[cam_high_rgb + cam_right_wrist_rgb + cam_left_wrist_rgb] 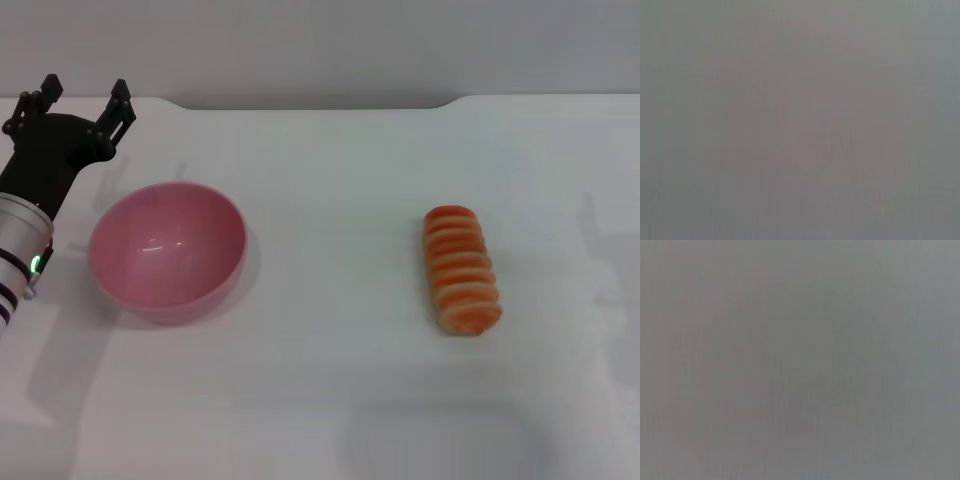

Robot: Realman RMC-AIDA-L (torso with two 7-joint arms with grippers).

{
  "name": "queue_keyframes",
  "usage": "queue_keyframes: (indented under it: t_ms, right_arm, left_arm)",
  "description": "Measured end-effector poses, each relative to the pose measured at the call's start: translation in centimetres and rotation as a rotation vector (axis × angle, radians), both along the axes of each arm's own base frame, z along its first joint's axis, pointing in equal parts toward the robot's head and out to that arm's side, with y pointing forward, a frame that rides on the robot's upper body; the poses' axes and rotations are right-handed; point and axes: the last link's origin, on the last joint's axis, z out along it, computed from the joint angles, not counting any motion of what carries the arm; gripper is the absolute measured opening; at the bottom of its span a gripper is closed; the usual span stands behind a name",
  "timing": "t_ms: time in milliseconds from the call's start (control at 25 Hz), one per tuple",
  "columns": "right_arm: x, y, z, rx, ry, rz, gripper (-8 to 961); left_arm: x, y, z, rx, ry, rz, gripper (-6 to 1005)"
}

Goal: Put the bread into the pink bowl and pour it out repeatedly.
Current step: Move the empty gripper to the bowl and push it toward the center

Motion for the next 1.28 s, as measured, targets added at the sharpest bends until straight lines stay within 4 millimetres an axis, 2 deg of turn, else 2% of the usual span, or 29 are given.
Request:
queue_keyframes:
  t_ms: [1080, 1280]
  right_arm:
    - [-0.5, 0.3, 0.2, 0.001, 0.003, 0.016, 823]
    - [-0.5, 0.4, 0.1, -0.001, 0.003, 0.016, 823]
  left_arm:
    - [0.3, 0.1, 0.1, -0.010, 0.009, 0.006, 809]
    - [1.6, 0.9, 0.8, -0.059, 0.020, 0.028, 809]
